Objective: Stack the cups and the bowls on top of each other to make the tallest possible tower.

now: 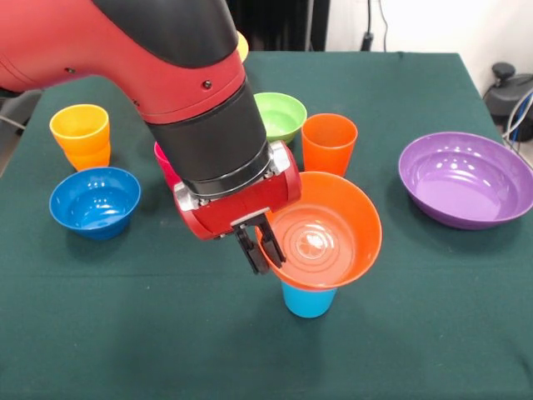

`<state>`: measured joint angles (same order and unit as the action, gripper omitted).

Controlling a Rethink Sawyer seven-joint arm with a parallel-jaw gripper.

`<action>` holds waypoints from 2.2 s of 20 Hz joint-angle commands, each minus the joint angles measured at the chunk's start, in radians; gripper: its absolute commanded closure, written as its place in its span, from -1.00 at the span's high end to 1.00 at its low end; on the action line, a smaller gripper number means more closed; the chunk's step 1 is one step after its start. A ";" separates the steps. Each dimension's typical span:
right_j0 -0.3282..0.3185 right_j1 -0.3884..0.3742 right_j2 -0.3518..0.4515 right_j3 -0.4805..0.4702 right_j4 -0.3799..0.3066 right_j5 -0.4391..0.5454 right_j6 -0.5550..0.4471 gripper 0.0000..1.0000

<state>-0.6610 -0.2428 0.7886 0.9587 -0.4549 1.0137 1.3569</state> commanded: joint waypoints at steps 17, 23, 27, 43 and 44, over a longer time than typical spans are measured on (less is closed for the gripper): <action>-0.014 -0.132 -0.130 0.195 -0.061 0.036 -0.104 -1.00; 0.016 -0.143 -0.176 0.190 -0.063 0.109 -0.056 -1.00; 0.023 -0.148 -0.190 0.208 -0.050 0.082 -0.024 -1.00; -0.173 -0.070 0.028 0.465 0.126 -0.213 -0.096 -1.00; -0.179 -0.066 0.038 0.470 0.125 -0.225 -0.100 -1.00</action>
<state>-0.8126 -0.3655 0.7530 1.3064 -0.3411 0.9057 1.3569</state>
